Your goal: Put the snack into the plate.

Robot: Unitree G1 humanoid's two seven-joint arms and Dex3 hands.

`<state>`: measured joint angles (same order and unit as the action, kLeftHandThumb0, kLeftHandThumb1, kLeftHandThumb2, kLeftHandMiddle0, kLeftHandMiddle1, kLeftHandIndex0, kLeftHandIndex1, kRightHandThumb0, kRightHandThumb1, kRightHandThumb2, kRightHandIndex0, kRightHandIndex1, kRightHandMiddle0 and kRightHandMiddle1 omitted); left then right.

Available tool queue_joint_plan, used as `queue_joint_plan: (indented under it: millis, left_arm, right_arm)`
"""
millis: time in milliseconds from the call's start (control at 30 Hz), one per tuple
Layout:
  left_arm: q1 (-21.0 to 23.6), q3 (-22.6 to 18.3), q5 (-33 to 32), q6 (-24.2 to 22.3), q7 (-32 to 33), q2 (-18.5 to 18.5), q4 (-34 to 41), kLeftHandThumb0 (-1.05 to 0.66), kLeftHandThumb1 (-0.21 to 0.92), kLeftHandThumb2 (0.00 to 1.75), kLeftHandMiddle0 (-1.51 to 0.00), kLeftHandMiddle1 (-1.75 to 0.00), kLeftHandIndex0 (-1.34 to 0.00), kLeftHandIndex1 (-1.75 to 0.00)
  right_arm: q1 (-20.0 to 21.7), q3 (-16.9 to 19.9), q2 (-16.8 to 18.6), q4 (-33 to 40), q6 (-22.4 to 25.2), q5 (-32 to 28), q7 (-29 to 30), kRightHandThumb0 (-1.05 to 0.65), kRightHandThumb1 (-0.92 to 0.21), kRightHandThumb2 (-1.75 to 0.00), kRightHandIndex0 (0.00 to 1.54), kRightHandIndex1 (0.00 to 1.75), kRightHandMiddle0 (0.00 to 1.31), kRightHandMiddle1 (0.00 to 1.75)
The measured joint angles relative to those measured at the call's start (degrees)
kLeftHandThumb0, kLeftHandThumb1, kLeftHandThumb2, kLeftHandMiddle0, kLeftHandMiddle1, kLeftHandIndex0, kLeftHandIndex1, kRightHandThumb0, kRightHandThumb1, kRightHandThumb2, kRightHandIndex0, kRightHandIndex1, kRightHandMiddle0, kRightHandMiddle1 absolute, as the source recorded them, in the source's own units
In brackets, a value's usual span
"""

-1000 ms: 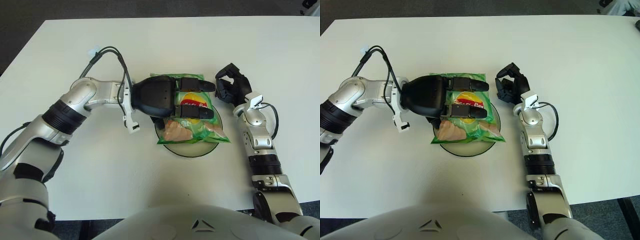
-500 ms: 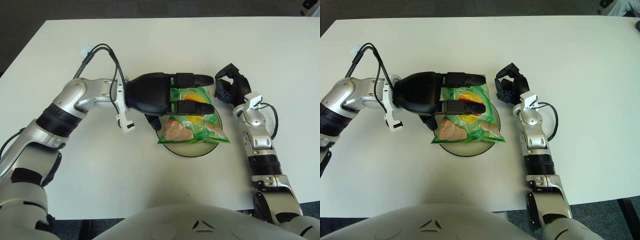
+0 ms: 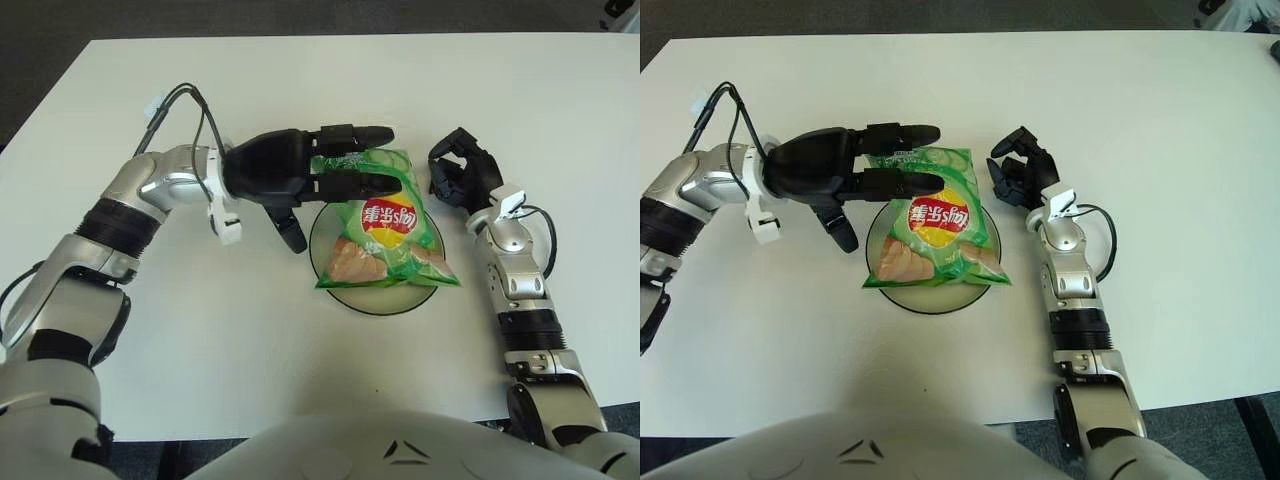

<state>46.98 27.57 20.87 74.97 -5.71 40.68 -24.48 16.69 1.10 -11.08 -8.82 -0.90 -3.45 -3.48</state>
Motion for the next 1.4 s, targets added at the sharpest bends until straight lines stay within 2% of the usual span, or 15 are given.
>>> queue_joint_plan:
  millis: [133,333,467,500,600,633,667,700,767,833,900,1033,1167,1300,1400]
  left_arm:
    - [0.5,1.7,-9.9,-0.3,-4.3,1.4,-2.9,-0.76,0.92,0.23,-0.03,-0.01,-0.10,-0.03]
    - [1.5,2.3,-23.4,-2.0,-13.3,2.5,-8.2,-0.58,0.92,0.27,-0.20,-0.02,-0.31,-0.08]
    - [2.4,-0.1,-28.1,-3.5,-17.9,1.4,-13.0,-0.44,0.92,0.28,-0.43,-0.02,-0.45,-0.08]
    - [2.3,-1.0,-29.2,-4.1,-18.7,1.1,-13.7,-0.40,0.92,0.27,-0.53,-0.03,-0.53,-0.09]
    - [-0.1,-4.9,-32.7,-7.6,-19.1,-1.0,-14.2,-0.36,0.92,0.25,-0.71,-0.08,-0.66,-0.14]
    - [-1.3,-6.3,-33.8,-8.5,-18.6,-2.2,-14.2,-0.23,0.92,0.21,-0.71,-0.47,-0.59,-0.55]
    - [-2.9,-7.5,-34.9,-9.1,-17.8,-3.6,-14.3,-0.15,0.92,0.20,-0.69,-0.74,-0.54,-0.83]
    - [-4.3,-8.6,-35.8,-9.5,-17.1,-5.1,-14.5,-0.10,0.92,0.17,-0.68,-0.92,-0.53,-0.97]
    - [-7.8,-11.0,-36.6,-9.9,-14.6,-9.6,-15.9,-0.05,0.92,0.14,-0.68,-1.10,-0.55,-1.05]
    - [-11.0,-13.0,-35.9,-10.1,-11.2,-14.0,-17.9,-0.03,0.92,0.12,-0.66,-1.22,-0.58,-1.05]
    - [-12.9,-14.9,-32.4,-12.3,-7.9,-17.8,-19.7,-0.02,0.92,0.11,-0.64,-1.30,-0.61,-1.03]
    - [-13.2,-19.4,-28.7,-15.7,-0.1,-21.2,-20.4,-0.01,0.92,0.11,-0.61,-1.40,-0.65,-1.00]
    - [-14.0,-22.7,-27.8,-20.1,3.4,-23.0,-19.3,-0.01,0.92,0.13,-0.60,-1.43,-0.62,-1.01]
    - [-15.9,-26.0,-34.7,-26.3,0.1,-25.7,-15.7,-0.01,0.87,0.23,-0.60,-1.44,-0.59,-1.07]
    - [-16.8,-29.1,-41.5,-33.0,-4.7,-27.8,-14.0,-0.01,0.73,0.54,-0.58,-1.53,-0.51,-1.21]
  right_arm:
    - [0.1,0.0,0.1,0.3,0.5,-0.1,0.0,-0.39,-0.67,-0.85,0.81,1.75,0.37,1.74]
    - [0.0,0.0,0.5,0.3,0.9,-0.2,0.3,-0.39,-0.66,-0.86,0.84,1.75,0.37,1.75]
    - [0.1,-0.1,0.5,0.2,0.9,-0.1,0.7,-0.39,-0.66,-0.87,0.84,1.75,0.37,1.75]
    - [0.1,-0.1,0.5,0.1,0.8,-0.1,0.7,-0.39,-0.66,-0.87,0.85,1.75,0.37,1.75]
    - [0.1,-0.2,0.5,0.1,0.8,-0.1,0.8,-0.39,-0.66,-0.87,0.85,1.75,0.37,1.75]
    - [0.2,-0.2,0.5,0.1,0.8,-0.1,0.8,-0.39,-0.66,-0.87,0.85,1.75,0.37,1.75]
    - [0.2,-0.2,0.4,0.1,0.7,-0.1,0.8,-0.39,-0.66,-0.87,0.85,1.75,0.36,1.75]
    - [0.2,-0.2,0.4,0.1,0.6,-0.1,0.8,-0.39,-0.66,-0.86,0.85,1.75,0.36,1.75]
    - [0.2,-0.2,0.2,0.1,0.5,-0.1,0.8,-0.39,-0.66,-0.86,0.85,1.75,0.36,1.75]
    - [0.2,-0.2,0.1,0.1,0.4,-0.1,0.8,-0.39,-0.66,-0.86,0.86,1.75,0.36,1.75]
    - [-0.1,-0.1,0.0,-0.1,0.2,-0.1,0.9,-0.39,-0.66,-0.86,0.86,1.75,0.36,1.75]
    - [0.0,-0.1,-0.1,-0.7,0.3,0.2,1.1,-0.39,-0.66,-0.86,0.86,1.75,0.36,1.75]
    - [0.1,-0.1,-0.3,-1.3,-0.4,0.4,1.3,-0.39,-0.66,-0.86,0.86,1.75,0.36,1.75]
    - [0.2,0.1,-0.5,-2.4,-3.3,1.6,2.5,-0.39,-0.67,-0.86,0.87,1.75,0.36,1.75]
    - [0.3,0.4,-0.6,-3.8,-5.9,2.5,3.5,-0.39,-0.67,-0.86,0.87,1.75,0.36,1.75]
